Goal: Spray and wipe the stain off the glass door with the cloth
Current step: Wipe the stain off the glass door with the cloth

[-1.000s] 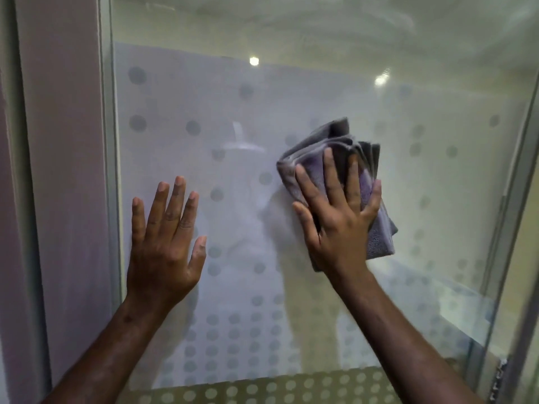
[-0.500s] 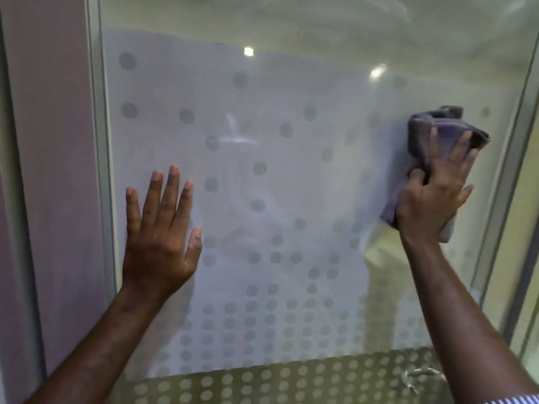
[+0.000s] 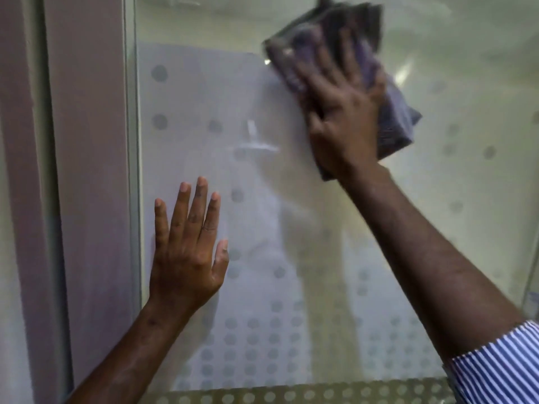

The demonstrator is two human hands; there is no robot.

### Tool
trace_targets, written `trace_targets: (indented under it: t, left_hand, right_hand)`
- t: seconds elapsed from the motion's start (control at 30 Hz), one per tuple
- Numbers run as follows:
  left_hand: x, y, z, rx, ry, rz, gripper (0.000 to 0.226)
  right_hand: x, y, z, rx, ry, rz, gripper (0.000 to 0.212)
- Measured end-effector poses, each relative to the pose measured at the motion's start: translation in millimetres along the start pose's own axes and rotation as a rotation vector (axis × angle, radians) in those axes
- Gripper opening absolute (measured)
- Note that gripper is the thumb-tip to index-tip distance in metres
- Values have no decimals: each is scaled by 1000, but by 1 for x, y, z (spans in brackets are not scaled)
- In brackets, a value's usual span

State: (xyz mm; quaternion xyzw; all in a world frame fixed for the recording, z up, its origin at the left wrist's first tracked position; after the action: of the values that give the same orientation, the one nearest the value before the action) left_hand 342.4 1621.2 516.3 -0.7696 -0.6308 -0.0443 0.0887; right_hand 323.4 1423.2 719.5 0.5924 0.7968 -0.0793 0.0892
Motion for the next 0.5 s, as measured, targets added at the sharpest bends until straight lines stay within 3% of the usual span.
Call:
trace_targets:
  t: [0.13, 0.33, 0.4, 0.5]
  left_hand:
    - [2, -2, 1, -28, -7, 29, 70]
    - [3, -4, 0, -22, -10, 40, 71]
    - [2, -4, 0, -14, -4, 42, 73]
    - [3, -3, -1, -1, -6, 27, 74]
  right_hand:
    - [69, 23, 51, 138, -353, 52, 47]
    - [57, 13, 93, 142, -504, 116, 57]
    - [32, 5, 75, 123, -437, 135, 62]
    - [-30, -15, 36, 12, -72, 155, 57]
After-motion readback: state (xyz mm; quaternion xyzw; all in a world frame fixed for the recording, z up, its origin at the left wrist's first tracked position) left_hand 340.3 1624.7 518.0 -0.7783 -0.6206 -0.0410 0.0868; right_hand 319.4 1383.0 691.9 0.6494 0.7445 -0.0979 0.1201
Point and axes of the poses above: each hand's wrist, its own z-axis away from the middle knuckle, its own y-axis out of the palm, x = y × z, the point moved 6 cm from there along -z, towards the middle knuckle, and after that the axes turned 4 degrees about -x, right-handed, at the moved point
